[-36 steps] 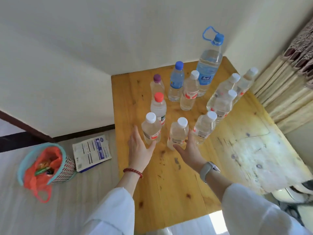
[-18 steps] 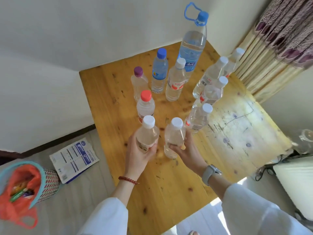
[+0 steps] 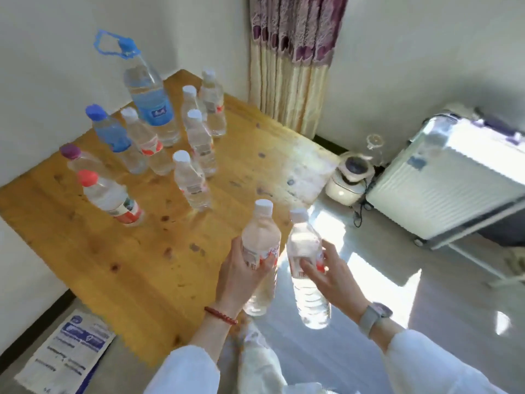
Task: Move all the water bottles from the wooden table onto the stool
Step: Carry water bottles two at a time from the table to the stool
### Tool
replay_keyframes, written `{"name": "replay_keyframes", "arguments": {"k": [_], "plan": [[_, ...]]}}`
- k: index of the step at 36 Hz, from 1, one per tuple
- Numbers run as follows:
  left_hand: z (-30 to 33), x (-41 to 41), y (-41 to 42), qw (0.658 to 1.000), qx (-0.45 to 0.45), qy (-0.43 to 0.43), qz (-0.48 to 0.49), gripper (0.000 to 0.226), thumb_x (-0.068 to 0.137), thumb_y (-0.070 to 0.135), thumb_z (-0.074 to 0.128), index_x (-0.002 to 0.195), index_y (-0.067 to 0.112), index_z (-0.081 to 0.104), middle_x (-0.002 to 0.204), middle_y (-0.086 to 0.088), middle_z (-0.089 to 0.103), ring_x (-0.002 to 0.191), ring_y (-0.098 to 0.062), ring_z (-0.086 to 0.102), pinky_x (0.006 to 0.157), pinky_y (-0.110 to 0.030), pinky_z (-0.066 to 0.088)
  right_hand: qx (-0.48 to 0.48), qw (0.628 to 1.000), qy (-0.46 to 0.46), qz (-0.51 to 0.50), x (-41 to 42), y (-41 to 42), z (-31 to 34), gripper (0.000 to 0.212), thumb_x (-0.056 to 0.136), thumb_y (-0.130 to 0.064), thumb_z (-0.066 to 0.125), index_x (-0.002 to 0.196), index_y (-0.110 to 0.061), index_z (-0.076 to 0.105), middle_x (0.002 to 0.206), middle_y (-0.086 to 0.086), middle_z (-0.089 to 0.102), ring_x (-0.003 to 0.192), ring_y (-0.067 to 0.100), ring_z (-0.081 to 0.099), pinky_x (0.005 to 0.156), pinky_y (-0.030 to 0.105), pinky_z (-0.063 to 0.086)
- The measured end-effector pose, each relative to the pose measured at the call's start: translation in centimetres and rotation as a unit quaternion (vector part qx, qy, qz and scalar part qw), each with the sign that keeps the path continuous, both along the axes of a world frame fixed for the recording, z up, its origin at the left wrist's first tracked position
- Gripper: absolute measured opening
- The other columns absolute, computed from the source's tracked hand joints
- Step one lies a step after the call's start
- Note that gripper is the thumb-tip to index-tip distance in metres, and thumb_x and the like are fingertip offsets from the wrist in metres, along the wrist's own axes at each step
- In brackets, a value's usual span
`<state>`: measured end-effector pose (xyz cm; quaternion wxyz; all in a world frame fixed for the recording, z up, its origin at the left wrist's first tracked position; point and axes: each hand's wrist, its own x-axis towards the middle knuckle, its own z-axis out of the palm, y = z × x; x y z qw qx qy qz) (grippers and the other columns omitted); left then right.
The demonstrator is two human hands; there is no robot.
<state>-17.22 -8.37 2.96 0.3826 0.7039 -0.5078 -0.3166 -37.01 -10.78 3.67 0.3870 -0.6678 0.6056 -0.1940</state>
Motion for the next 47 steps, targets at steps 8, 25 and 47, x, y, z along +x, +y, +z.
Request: {"name": "replay_keyframes", "arguments": {"k": [8,25,47], "plan": [[2.1,-19.2,1.3,0.977,-0.021,-0.068,-0.200,0.058,0.072,0.056,0.065,0.112,0.023,0.041,0.094,0.006,0.059,0.079,-0.016,0.058,0.065,-0.028,0.045,-0.017,0.977,0.022,-0.209,-19.0,8.8,1.4,0.072,0.070,-0.079,0.035,0.121,-0.028,0.036,0.085,-0.013,0.061,0.075,0.014,0.058,0.064,0.030,0.039],[3.2,-56.5,7.8,0.834,-0.094,-0.060,-0.541,0.063,0.072,0.055,0.064,0.116,0.018,0.041,0.092,0.008,0.056,0.077,-0.015,0.058,0.064,-0.030,0.047,-0.004,0.814,0.035,-0.579,-47.8,27.9,2.1,0.065,0.065,-0.081,0.037,0.107,-0.032,0.038,0.108,-0.002,0.064,0.095,0.023,0.062,0.071,0.033,0.043],[4.5,-113.0,23.6,0.577,-0.056,-0.059,-0.813,0.049,0.073,0.053,0.065,0.093,0.017,0.039,0.078,0.005,0.055,0.070,-0.020,0.056,0.056,-0.032,0.041,0.010,0.534,-0.009,-0.845,-87.4,47.3,3.7,0.054,0.078,-0.065,0.046,0.117,-0.029,0.036,0.102,-0.012,0.062,0.091,0.015,0.060,0.080,0.037,0.047]]}}
